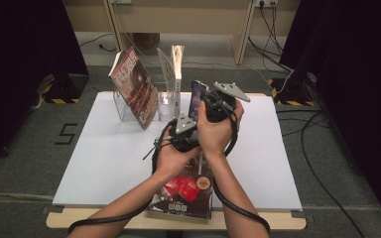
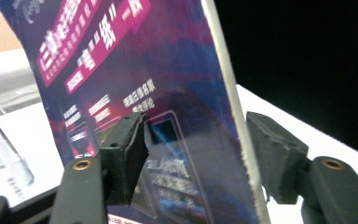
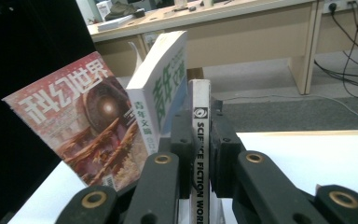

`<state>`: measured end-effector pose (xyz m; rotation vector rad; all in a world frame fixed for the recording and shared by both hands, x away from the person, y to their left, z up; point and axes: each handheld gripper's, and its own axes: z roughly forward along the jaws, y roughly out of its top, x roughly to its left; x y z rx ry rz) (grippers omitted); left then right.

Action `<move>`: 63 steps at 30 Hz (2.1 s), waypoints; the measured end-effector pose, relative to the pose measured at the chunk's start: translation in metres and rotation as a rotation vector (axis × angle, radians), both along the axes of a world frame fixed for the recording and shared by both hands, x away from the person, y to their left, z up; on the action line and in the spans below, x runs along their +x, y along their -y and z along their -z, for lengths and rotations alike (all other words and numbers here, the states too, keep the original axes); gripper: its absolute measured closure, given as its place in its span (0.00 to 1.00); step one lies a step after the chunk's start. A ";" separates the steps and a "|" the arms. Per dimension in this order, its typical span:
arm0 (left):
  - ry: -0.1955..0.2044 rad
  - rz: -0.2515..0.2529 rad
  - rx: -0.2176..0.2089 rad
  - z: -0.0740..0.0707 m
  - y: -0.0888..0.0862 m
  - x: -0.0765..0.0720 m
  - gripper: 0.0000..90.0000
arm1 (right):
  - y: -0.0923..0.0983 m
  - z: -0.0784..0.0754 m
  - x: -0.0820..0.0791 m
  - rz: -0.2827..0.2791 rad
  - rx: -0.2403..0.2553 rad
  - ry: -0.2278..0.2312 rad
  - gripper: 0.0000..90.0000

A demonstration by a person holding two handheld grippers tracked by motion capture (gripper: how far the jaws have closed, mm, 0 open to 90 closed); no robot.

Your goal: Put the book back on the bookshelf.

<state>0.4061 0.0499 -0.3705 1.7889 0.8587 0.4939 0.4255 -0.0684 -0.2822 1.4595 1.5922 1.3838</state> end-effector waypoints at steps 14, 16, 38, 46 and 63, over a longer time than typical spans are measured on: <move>-0.074 -0.069 -0.021 0.009 -0.027 -0.008 0.80 | -0.015 -0.003 -0.007 -0.061 -0.022 -0.027 0.86; -0.081 -0.078 -0.009 0.011 -0.033 -0.009 0.85 | -0.020 -0.002 -0.009 -0.086 -0.028 -0.033 0.84; -0.061 -0.079 -0.055 0.018 -0.058 -0.010 0.92 | -0.007 0.003 -0.016 -0.250 0.032 -0.007 0.71; -0.025 -0.092 -0.083 0.010 -0.065 -0.010 0.92 | 0.017 0.013 -0.022 -0.204 0.047 -0.038 0.73; 0.053 -0.087 -0.139 -0.003 -0.074 -0.024 0.92 | 0.012 0.064 -0.009 -0.189 0.001 -0.273 0.73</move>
